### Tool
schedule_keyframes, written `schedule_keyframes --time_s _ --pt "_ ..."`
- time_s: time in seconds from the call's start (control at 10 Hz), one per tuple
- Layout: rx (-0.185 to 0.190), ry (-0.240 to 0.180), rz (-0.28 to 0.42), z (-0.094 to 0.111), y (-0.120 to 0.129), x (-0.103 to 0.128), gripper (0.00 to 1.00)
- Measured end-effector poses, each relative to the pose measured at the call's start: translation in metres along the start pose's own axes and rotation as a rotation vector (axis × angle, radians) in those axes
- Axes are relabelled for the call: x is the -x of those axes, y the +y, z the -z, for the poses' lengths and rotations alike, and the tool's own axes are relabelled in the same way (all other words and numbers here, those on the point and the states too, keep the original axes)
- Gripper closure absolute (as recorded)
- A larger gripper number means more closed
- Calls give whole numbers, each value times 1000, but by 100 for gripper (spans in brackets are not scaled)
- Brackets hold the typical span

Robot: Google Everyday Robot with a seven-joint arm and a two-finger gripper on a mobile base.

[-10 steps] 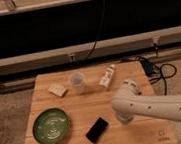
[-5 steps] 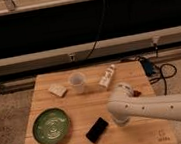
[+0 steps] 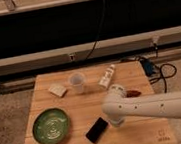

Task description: Push the eraser across the table

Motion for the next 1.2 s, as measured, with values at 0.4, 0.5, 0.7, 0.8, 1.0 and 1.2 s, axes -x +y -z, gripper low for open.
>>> schedule_keyframes --time_s 0.4,0.5,0.7,0.8,1.0,1.2 --pt "-4 -5 60 -2 -14 25 98" --pt "-6 -5 73 -3 -14 27 98" --pt "-17 -12 111 -4 -24 47 98" --pt "-23 -14 130 -4 -30 58 98" --pt "-27 -13 157 -5 -34 64 98" --pt "-33 -14 207 -7 -42 82 98"
